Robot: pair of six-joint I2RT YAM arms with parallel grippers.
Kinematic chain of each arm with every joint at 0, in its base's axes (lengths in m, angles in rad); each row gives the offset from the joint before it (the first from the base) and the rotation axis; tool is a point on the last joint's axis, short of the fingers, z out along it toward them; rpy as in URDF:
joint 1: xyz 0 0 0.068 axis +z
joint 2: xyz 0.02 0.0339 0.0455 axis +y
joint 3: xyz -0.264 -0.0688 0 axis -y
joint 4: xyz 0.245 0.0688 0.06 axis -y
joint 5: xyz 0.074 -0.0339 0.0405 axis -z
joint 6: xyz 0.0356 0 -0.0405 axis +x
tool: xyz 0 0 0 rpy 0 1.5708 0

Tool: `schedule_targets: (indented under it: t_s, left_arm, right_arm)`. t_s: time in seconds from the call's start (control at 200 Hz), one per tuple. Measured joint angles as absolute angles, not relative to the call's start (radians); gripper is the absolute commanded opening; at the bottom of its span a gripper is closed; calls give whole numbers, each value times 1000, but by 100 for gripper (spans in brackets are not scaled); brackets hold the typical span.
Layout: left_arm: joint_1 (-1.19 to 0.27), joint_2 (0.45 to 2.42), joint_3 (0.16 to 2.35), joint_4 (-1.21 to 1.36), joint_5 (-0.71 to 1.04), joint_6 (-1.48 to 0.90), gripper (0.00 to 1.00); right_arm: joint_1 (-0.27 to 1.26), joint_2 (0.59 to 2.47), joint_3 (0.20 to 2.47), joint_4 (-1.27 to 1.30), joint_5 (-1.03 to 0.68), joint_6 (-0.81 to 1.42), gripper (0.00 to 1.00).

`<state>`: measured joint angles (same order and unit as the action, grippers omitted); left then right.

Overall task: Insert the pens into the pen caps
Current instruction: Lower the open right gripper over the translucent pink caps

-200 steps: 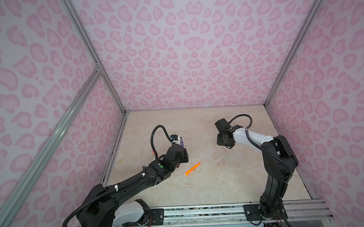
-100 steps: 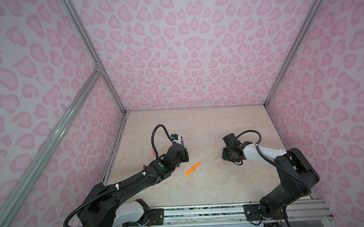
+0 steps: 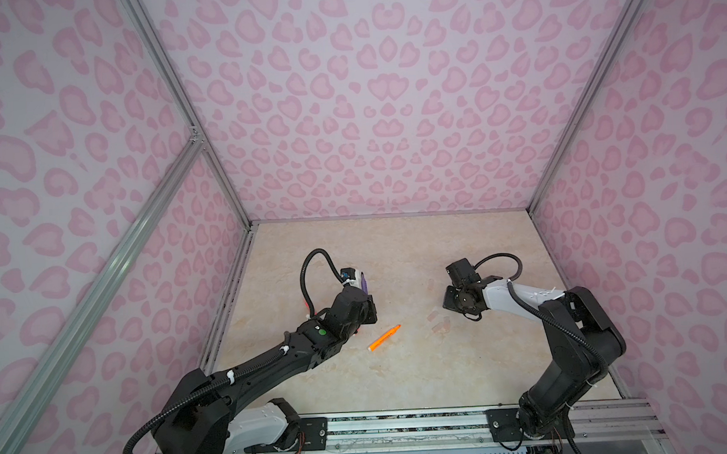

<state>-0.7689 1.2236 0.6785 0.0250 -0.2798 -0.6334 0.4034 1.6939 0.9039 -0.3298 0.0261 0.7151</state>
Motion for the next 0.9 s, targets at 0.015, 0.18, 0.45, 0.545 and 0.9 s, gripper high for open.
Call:
schedule_targets:
  t_s: [0.015,0.18,0.45,0.545,0.9]
  left_arm:
    - [-769,1224,678,25,-280,-633,4]
    - [-769,1226,678,25,-276,-633,4]
    - [-769,1229,679,25,-272,-633,3]
    - [-769,1233,679,24,-269,-633,4]
    - [-769,1233,682,24,-265,-633,4]
  right_arm:
    - [403,1694,904,-332,26,715,2]
    - [403,1716,925,-332,37,715,3]
    - [411,1746,944,-284,17,710,7]
    - [421,1771,964,-261,1,698,8]
    - [439,1803,992,-219,-32,696,18]
